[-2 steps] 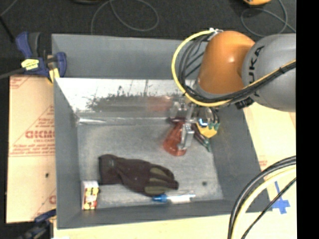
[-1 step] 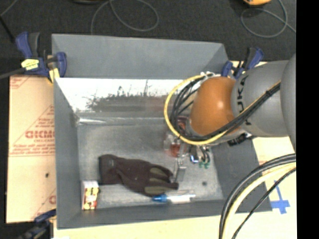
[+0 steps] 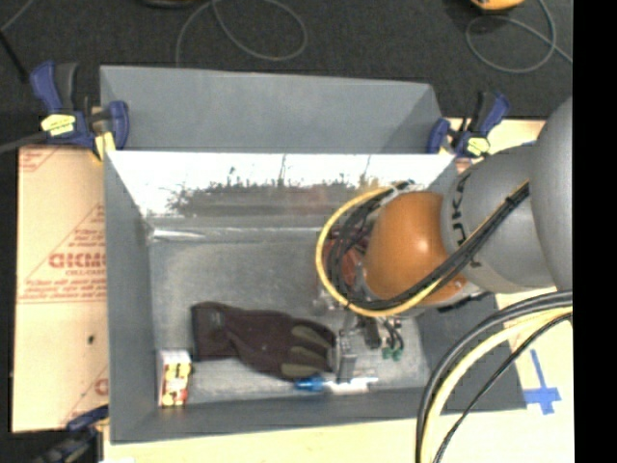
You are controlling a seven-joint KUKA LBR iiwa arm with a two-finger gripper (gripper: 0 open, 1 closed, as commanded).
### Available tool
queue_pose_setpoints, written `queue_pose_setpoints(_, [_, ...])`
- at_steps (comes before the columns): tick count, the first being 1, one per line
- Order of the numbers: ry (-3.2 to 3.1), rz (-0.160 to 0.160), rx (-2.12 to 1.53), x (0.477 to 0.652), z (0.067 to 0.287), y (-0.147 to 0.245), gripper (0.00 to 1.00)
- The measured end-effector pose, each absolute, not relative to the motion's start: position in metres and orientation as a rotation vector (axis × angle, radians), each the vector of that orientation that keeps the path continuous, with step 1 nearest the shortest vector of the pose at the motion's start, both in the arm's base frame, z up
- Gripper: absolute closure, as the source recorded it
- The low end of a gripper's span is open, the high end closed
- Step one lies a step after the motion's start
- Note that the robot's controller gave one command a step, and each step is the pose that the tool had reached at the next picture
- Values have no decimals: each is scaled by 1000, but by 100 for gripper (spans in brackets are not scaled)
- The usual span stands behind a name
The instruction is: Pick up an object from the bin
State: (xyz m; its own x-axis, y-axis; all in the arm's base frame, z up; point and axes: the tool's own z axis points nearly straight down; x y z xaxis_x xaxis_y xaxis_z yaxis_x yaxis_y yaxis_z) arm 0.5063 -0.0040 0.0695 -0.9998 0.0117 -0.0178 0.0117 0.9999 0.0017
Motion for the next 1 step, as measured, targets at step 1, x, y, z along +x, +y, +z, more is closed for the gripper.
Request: queue_pose_setpoints(1, [3110,3,377,505,94,18,0])
